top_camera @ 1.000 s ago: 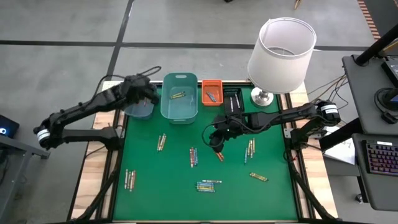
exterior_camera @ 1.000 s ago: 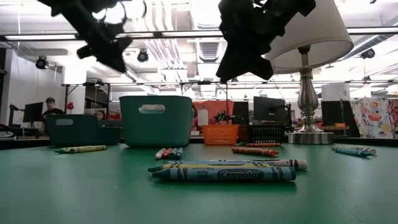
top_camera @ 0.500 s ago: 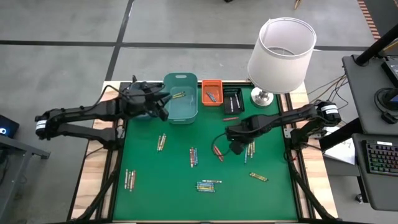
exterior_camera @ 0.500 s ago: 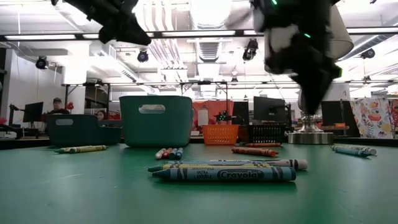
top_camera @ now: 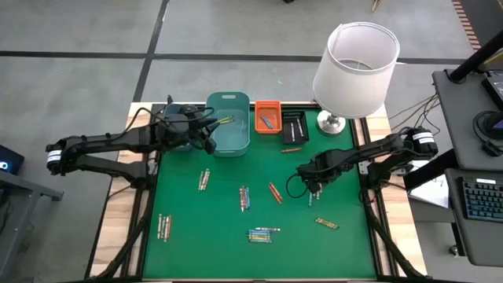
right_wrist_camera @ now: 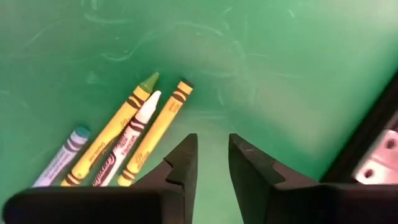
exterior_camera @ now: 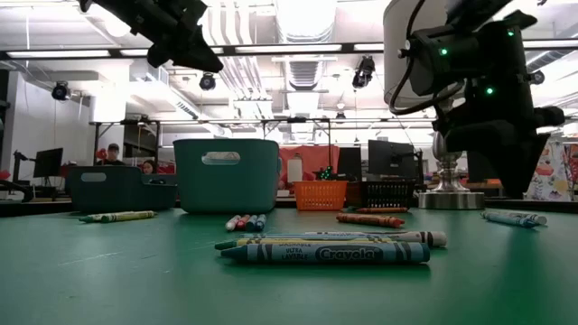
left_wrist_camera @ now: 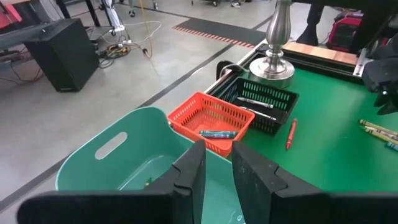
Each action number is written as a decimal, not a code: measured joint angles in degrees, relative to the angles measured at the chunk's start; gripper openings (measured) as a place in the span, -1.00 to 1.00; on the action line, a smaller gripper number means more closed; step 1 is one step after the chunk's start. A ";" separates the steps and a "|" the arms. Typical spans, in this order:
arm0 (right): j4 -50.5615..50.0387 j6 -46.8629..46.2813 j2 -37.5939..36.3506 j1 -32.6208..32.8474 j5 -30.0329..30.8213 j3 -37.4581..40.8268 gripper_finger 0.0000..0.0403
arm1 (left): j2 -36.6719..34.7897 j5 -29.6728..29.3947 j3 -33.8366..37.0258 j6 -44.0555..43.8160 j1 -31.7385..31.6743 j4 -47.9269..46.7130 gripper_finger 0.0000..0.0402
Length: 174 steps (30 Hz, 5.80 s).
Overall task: Sort crayons
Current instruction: Put the green crayon into the green bin
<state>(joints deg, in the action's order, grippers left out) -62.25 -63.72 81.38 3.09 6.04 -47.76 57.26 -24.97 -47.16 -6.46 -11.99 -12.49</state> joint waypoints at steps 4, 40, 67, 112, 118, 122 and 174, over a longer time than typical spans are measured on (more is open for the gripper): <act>3.70 -1.33 -1.01 0.00 0.10 1.90 -0.43 | 1.22 0.00 0.00 0.00 0.00 0.02 -0.70; 8.89 -4.60 -0.33 -0.76 6.02 5.12 -0.29 | 3.14 -0.12 0.00 -0.02 0.00 1.88 -0.70; 5.87 7.54 -7.51 -0.72 1.65 5.97 -0.33 | 3.19 -0.11 0.00 -0.65 0.00 3.48 -0.70; 0.53 24.96 -3.28 -2.48 13.25 -8.18 -0.94 | 2.76 -0.02 0.07 -1.59 4.06 3.67 -0.70; 12.92 40.72 -3.28 -7.18 16.19 -19.43 -0.94 | 0.54 -0.09 0.07 0.02 5.95 3.32 -0.70; 33.81 54.75 -3.26 -10.69 10.56 -22.58 -0.94 | -2.50 -0.10 0.07 0.39 6.61 1.78 -0.70; 27.23 76.15 52.00 -28.24 -5.90 -77.56 -0.94 | -22.87 -4.61 6.49 5.99 6.91 0.94 -0.70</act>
<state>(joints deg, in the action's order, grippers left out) -35.02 12.43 133.38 -25.15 0.15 -125.32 34.39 -29.58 -40.66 -0.47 -5.08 -11.55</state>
